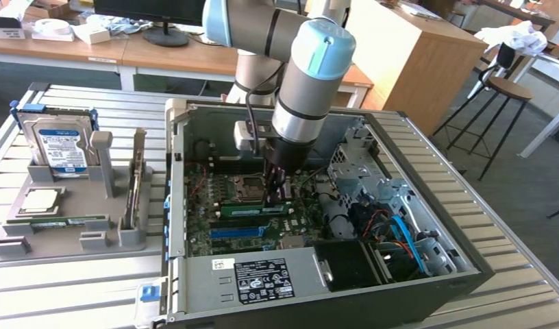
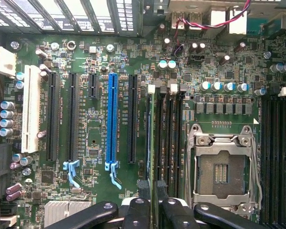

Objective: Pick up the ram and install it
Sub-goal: 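Insert the ram into the slot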

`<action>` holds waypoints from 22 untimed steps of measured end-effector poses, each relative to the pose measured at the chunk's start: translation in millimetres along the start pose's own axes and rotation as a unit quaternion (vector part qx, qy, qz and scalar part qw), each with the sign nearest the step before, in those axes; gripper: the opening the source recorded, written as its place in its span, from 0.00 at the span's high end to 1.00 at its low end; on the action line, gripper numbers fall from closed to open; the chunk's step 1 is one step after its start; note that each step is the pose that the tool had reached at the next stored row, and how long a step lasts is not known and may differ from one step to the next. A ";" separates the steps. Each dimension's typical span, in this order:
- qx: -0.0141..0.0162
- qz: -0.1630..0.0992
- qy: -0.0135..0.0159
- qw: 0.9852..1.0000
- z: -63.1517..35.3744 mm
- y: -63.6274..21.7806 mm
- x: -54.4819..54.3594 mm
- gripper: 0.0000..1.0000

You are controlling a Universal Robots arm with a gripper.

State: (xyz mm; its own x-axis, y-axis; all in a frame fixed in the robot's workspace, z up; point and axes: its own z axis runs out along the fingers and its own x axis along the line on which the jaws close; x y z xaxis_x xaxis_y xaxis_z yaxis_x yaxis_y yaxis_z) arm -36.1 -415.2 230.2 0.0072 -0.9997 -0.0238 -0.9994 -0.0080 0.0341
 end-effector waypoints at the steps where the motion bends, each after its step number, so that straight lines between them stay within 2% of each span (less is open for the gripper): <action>1: 0.000 0.000 0.000 1.000 0.0 0.0 0.0 0.81; 14: 0.000 0.000 0.000 1.000 -1.4 0.0 0.0 0.81; 22: 0.000 0.000 0.000 1.000 -21.2 0.7 -0.5 0.81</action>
State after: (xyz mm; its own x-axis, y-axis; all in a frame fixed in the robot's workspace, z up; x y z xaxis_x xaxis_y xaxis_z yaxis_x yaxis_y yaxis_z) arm -36.0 -415.2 251.4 0.0072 -0.9997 -0.0238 -0.9994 -0.0080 0.0341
